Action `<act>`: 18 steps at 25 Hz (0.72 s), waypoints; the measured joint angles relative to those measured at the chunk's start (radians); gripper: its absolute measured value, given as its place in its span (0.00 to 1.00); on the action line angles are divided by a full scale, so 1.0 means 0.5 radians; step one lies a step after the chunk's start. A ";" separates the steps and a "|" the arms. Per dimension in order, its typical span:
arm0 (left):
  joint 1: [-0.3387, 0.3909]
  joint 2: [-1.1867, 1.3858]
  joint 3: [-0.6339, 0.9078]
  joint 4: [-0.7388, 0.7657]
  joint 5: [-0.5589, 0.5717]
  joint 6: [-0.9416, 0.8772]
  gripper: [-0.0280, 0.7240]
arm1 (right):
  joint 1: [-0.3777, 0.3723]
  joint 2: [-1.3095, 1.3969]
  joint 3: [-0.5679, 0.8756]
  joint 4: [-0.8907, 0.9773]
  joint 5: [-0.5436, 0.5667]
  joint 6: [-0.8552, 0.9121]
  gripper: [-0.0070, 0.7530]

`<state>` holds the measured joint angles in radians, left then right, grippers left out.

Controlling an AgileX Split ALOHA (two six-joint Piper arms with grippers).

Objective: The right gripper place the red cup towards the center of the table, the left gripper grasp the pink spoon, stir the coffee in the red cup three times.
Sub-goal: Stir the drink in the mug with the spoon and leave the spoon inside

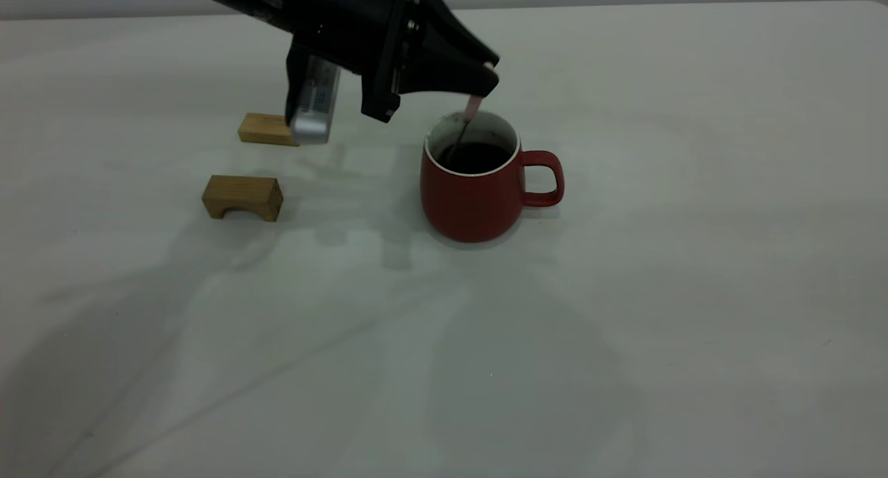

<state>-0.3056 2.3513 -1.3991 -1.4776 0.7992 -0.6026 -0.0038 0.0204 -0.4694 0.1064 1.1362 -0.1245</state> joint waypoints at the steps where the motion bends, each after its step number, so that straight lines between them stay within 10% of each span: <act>1: 0.000 0.000 0.000 -0.022 0.046 0.031 0.27 | 0.000 0.000 0.000 0.000 0.000 0.000 0.79; 10: 0.000 -0.003 -0.001 0.133 0.214 -0.538 0.27 | 0.000 0.000 0.000 0.000 0.000 0.000 0.79; 18: 0.006 -0.005 -0.001 0.049 0.004 0.055 0.27 | 0.000 0.000 0.000 0.000 0.000 0.000 0.79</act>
<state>-0.3024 2.3490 -1.3994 -1.4531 0.8012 -0.5753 -0.0038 0.0204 -0.4694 0.1064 1.1362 -0.1245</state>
